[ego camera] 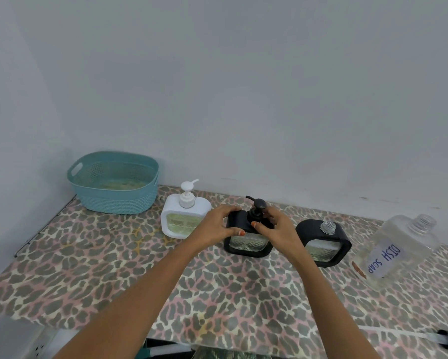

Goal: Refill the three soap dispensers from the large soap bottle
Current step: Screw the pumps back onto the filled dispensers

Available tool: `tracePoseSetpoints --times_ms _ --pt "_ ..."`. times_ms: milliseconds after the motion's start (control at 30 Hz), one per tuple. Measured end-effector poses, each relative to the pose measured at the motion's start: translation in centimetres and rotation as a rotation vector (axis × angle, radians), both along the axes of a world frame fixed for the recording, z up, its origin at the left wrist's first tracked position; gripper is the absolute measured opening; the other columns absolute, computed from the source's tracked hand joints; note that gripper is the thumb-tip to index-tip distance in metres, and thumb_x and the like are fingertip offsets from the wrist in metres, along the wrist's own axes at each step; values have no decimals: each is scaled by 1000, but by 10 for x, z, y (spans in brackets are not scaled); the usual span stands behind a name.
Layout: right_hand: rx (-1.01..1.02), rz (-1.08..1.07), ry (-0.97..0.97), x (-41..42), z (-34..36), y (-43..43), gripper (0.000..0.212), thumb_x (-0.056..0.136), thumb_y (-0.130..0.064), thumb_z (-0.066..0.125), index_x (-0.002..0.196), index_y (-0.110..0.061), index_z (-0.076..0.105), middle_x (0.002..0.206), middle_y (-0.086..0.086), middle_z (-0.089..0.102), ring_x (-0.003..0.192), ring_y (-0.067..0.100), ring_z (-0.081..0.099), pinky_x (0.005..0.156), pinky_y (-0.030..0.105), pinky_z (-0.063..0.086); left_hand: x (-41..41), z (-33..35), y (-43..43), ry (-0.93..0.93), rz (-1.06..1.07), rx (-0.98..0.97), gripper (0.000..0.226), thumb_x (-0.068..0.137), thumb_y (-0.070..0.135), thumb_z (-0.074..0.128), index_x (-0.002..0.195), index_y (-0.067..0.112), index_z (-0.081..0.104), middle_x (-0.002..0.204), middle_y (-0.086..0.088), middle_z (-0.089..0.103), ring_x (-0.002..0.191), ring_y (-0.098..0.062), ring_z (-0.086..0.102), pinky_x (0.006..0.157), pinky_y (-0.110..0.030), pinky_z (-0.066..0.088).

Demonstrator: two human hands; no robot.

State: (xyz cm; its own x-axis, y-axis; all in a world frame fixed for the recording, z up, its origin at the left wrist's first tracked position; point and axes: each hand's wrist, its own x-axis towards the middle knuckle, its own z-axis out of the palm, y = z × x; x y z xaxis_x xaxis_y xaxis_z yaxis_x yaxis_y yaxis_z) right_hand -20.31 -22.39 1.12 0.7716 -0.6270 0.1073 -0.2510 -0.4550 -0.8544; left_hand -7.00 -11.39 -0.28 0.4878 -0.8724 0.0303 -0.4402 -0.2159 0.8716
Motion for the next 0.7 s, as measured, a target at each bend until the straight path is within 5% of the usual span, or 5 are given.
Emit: tracePoseSetpoints --times_ms 267,400,533,700 --pt "-94 -229 -43 16 -7 11 39 72 -27 76 94 -15 47 91 5 57 80 20 55 67 24 44 -1 0 0 -6 5 -6 63 75 17 74 131 14 46 135 -3 49 127 -14 44 96 -18 32" --pt "-78 -106 -22 10 1 10 46 77 -26 72 113 -21 45 97 -6 47 78 8 46 64 11 37 0 0 0 -11 0 -11 62 74 17 74 130 13 47 134 -3 50 127 -15 44 97 -18 33" --pt "-7 64 31 -2 8 3 36 86 -16 62 120 -16 52 89 -9 55 85 13 54 67 9 41 0 -1 0 -9 -4 -9 62 76 17 73 131 14 46 136 -2 49 127 -14 43 97 -18 32" --pt "-45 -59 -14 2 2 3 29 81 -17 68 107 -14 55 82 -10 54 80 12 52 64 7 41 0 -1 1 -13 -1 -8 62 76 17 73 131 14 46 136 -2 48 127 -15 43 97 -18 32"
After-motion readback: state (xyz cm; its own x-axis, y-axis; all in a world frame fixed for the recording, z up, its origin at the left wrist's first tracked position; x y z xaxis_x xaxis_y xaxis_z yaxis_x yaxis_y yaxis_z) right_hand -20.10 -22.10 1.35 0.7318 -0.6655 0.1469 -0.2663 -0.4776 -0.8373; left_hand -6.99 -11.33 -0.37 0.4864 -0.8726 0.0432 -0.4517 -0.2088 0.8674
